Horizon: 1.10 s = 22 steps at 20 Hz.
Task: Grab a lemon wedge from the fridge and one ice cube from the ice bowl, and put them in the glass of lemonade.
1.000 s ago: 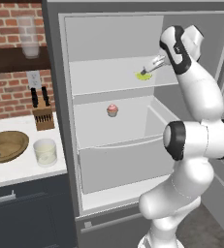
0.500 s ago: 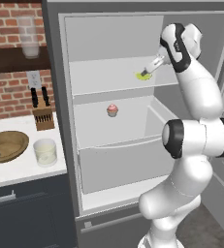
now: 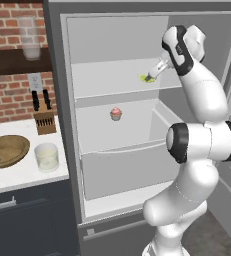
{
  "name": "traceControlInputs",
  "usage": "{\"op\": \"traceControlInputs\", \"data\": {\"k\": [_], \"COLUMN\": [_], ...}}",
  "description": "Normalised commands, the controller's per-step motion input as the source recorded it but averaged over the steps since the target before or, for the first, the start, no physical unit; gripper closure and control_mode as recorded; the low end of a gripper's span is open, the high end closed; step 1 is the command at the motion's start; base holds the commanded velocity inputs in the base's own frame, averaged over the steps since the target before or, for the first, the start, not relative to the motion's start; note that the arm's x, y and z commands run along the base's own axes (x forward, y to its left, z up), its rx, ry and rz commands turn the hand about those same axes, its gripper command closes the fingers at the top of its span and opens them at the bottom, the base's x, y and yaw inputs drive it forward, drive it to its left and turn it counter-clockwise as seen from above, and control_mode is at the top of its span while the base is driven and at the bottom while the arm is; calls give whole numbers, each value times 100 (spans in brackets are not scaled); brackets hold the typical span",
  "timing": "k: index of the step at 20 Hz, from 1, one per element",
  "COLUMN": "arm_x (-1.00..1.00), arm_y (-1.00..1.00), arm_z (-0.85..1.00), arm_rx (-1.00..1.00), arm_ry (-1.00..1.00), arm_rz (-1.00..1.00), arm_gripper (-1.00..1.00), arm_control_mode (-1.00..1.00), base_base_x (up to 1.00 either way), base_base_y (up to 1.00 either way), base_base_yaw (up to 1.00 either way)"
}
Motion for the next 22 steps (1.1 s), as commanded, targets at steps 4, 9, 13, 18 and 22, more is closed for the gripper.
{"op": "traceControlInputs", "data": {"k": [4,9,13,18,22], "arm_x": [-2,0,0,0,0], "arm_y": [0,0,0,0,0], "arm_z": [-39,-39,-2,0,0], "arm_rx": [0,0,0,0,0], "arm_ry": [0,0,0,0,0], "arm_rz": [0,0,0,0,0], "arm_gripper": [-100,-100,-100,100,100], "arm_control_mode": [-100,-100,-100,-100,-100], "base_base_x": [0,0,0,0,0], "base_base_y": [0,0,0,0,0], "base_base_yaw": [0,0,0,0,0]}}
